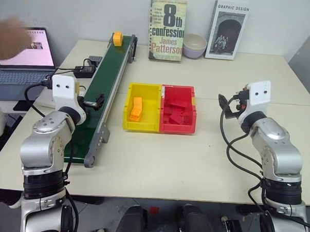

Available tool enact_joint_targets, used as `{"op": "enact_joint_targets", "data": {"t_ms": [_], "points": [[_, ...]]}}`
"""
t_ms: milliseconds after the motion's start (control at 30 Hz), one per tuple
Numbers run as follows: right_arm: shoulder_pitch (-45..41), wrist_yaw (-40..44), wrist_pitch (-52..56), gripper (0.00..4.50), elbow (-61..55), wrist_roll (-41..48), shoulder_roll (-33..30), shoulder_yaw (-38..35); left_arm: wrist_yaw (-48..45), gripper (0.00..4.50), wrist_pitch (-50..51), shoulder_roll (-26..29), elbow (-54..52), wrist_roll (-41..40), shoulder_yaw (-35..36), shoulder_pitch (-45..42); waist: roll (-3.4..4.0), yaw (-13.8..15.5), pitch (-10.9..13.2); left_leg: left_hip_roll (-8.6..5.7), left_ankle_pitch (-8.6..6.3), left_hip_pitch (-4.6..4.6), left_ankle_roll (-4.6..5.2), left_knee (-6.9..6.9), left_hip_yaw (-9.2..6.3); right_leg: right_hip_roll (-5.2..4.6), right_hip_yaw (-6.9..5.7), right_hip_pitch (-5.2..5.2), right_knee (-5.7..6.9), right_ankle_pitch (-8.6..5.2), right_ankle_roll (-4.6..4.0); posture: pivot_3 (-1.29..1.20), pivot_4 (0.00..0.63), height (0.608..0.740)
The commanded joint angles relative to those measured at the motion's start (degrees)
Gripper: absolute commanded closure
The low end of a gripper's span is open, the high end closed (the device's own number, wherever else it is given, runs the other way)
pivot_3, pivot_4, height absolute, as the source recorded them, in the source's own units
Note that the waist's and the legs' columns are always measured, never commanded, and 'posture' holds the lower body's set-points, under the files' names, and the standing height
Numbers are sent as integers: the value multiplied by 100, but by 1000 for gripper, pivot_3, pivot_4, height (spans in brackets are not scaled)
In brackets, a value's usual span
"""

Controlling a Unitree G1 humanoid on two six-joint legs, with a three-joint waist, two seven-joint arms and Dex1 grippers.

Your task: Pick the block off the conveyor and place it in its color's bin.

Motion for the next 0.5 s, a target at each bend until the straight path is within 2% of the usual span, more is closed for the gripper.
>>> {"op": "enact_joint_targets", "data": {"t_ms": [33, 333, 500], "points": [[-134, -22, -36, 0, -176, -26, -61, -103, -4, 5, -29, 54, -296, -31, 63, 20, 0, 0, 0, 0, 0, 0, 0, 0, 0, 0, 0, 0, 0, 0, 0, 0, 150, 740], [-189, 109, -53, 0, -126, 27, -121, -86, 272, 5, 0, -12, -419, 25, 193, 154, 0, 0, 0, 0, 0, 0, 0, 0, -1, 0, 2, 0, 0, 0, 0, 0, 150, 740], [-514, 907, -225, 0, 81, 456, -176, 31, 463, 5, -101, -227, -510, 17, 228, 302, 0, -5, 0, 0, 0, 2, 0, 0, 3, 0, -1, 0, 1, 0, 0, 0, 150, 740]]}}
